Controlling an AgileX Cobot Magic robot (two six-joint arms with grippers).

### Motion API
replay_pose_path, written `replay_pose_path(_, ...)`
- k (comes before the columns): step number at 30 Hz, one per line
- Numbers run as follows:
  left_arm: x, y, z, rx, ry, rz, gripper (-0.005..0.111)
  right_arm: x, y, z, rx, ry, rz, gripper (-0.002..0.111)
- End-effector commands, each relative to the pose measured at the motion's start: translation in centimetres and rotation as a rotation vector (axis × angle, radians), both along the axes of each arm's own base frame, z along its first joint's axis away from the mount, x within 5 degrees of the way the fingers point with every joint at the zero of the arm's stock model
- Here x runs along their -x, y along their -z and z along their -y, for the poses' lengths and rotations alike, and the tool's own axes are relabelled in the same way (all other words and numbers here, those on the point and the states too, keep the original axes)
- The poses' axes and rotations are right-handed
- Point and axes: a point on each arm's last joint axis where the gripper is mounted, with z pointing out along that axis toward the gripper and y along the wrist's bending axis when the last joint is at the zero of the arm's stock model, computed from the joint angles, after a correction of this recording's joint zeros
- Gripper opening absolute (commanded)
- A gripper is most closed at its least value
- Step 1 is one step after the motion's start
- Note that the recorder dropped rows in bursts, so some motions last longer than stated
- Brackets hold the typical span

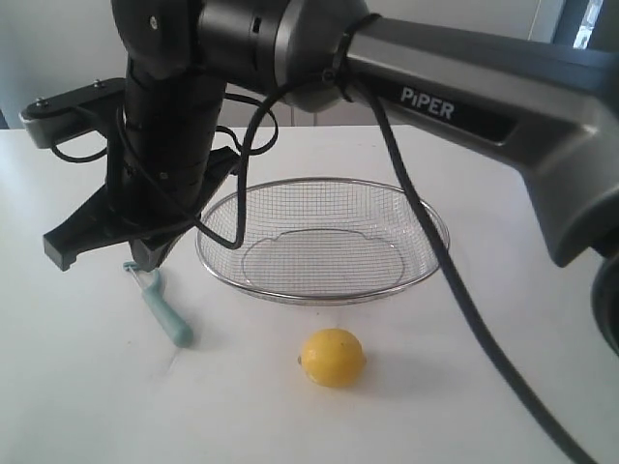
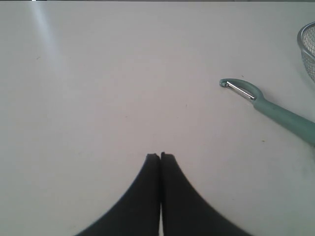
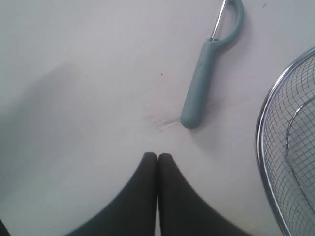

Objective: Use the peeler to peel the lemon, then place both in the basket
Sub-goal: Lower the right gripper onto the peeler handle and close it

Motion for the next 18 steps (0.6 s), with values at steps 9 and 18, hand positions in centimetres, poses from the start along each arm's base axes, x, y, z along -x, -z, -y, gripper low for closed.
replay_pose_path(9, 0.0, 0.0, 0.0, 0.008, -0.004, 0.004, 0.0, 0.0, 1.3, -0.7, 0.0, -0.017, -0.039, 0.0)
replay_pose_path(18, 0.0, 0.0, 0.0, 0.008, -0.004, 0.004, 0.0, -1.0, 4.0, -1.8, 0.01, -0.012, -0.026, 0.0)
